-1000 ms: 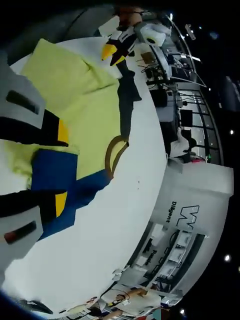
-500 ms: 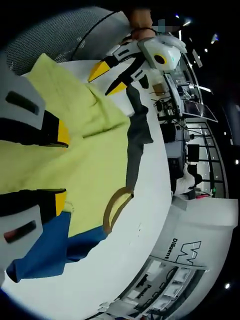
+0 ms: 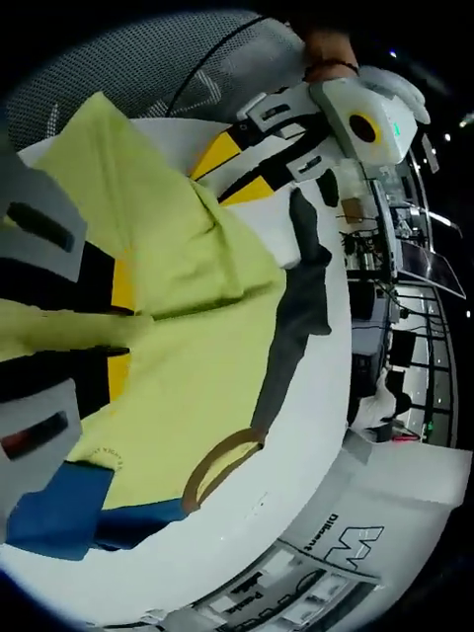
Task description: Fold the garment on the visible template until the final outline fits inside the template.
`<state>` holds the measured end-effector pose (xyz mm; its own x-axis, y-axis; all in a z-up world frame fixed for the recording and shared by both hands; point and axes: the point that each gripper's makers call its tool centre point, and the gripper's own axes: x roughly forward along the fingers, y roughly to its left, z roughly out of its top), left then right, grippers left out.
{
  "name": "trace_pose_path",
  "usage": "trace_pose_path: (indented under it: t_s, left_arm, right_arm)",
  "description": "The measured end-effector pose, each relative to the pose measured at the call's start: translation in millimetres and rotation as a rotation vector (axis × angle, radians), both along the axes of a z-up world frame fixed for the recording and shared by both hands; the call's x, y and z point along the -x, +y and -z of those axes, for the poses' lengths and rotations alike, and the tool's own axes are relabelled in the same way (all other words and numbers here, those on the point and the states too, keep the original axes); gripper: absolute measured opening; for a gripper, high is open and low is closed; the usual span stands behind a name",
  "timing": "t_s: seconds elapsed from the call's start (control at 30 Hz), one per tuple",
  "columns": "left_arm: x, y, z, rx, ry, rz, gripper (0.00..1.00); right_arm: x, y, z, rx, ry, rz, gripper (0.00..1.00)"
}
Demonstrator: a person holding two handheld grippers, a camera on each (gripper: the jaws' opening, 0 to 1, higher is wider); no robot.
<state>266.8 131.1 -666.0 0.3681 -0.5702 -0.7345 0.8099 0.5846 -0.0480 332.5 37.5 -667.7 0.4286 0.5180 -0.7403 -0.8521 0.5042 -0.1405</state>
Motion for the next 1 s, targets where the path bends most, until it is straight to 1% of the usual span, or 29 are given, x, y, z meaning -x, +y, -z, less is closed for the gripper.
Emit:
trace_pose_path:
  t_s: [0.07, 0.13, 0.2, 0.23, 0.27, 0.3, 0.37, 0.4, 0.47, 0.5, 0.57, 0.6, 0.63, 0.67, 0.73, 0.77, 0.8, 0.83, 0.87, 0.93, 0.97, 1.0]
  left_arm:
    - [-0.6, -1, 1.5, -0.013, -0.007, 0.013, 0.08]
    - [-1.3, -3, 0.8, -0.015, -0.013, 0.018, 0.0]
    - [-3.4, -4, -1.8, -0.007, -0.02, 0.008, 0.0]
    - [-4.3, -4, -2.9, -0.002, -0.019, -0.001, 0.0]
    - [-4.6, -4, -5.2, 0.015, -0.012, -0.015, 0.0]
    - [-4.8, -4, -5.8, 0.018, -0.011, -0.018, 0.0]
    - [-5.5, -2, -5.7, 0.024, -0.006, -0.03, 0.0]
    - [-6.2, -2, -7.4, 0.028, -0.007, -0.039, 0.0]
    - [-8.1, -2, -11.6, 0.053, -0.002, -0.065, 0.0]
    - [-10.4, -2, -15.3, 0.081, 0.011, -0.092, 0.0]
    - [-12.5, 0, -17.9, 0.09, 0.018, -0.106, 0.0]
    - [-13.3, 1, -19.3, 0.106, 0.038, -0.128, 0.0]
    - [-15.8, 1, -23.1, 0.14, 0.057, -0.164, 0.0]
    - [-17.3, 1, -25.8, 0.154, 0.061, -0.175, 0.0]
    - [-23.1, 4, -31.2, 0.171, 0.057, -0.185, 0.0]
    - [-25.4, 6, -33.0, 0.179, 0.059, -0.195, 0.0]
    - [-30.7, 7, -35.4, 0.201, 0.068, -0.222, 0.0]
    - [-32.4, 8, -36.0, 0.207, 0.069, -0.229, 0.0]
    - [-36.7, 10, -38.1, 0.217, 0.075, -0.248, 0.0]
    - [-42.8, 12, -40.3, 0.225, 0.071, -0.262, 0.0]
    - [-49.6, 14, -41.5, 0.231, 0.069, -0.276, 0.0]
    - [-51.7, 14, -42.0, 0.231, 0.068, -0.28, 0.0]
  right_arm:
    - [1, 0, -1.7, -0.016, 0.003, 0.007, 0.0]
    - [3, -1, -4.9, -0.017, -0.004, -0.003, 0.0]
    - [3, -4, -13.4, -0.03, -0.019, 0.002, 0.0]
    - [2, -6, -20.7, -0.057, -0.024, 0.022, 0.0]
    - [1, -7, -25.4, -0.089, -0.015, 0.051, 0.0]
    - [0, -9, -33.2, -0.135, -0.013, 0.081, 0.0]
    - [-5, -16, -45.2, -0.194, -0.029, 0.125, 0.0]
    - [-7, -20, -48.2, -0.205, -0.028, 0.147, 0.0]
    - [-12, -31, -53.7, -0.211, -0.043, 0.181, 0.0]
    - [-16, -38, -57.8, -0.216, -0.059, 0.203, 0.0]
    - [-22, -48, -63.1, -0.228, -0.081, 0.242, 0.0]
    - [-26, -57, -66.3, -0.236, -0.094, 0.282, 0.0]
    - [-29, -63, -68.2, -0.241, -0.101, 0.305, 0.0]
    - [-34, -73, -70.7, -0.249, -0.108, 0.345, 0.0]
    - [-39, -84, -72.7, -0.256, -0.12, 0.383, 0.0]
    - [-44, -98, -74.0, -0.252, -0.135, 0.428, 0.0]
    - [-46, -109, -73.6, -0.25, -0.137, 0.462, 0.0]
    - [-46, -110, -73.5, -0.248, -0.137, 0.464, 0.0]
    - [-48, -121, -73.0, -0.24, -0.144, 0.498, 0.0]
    - [-50, -134, -71.9, -0.226, -0.149, 0.538, 0.0]
    - [-50, -137, -72.0, -0.225, -0.151, 0.55, 0.0]
    - [-51, -141, -71.7, -0.218, -0.159, 0.554, 0.0]
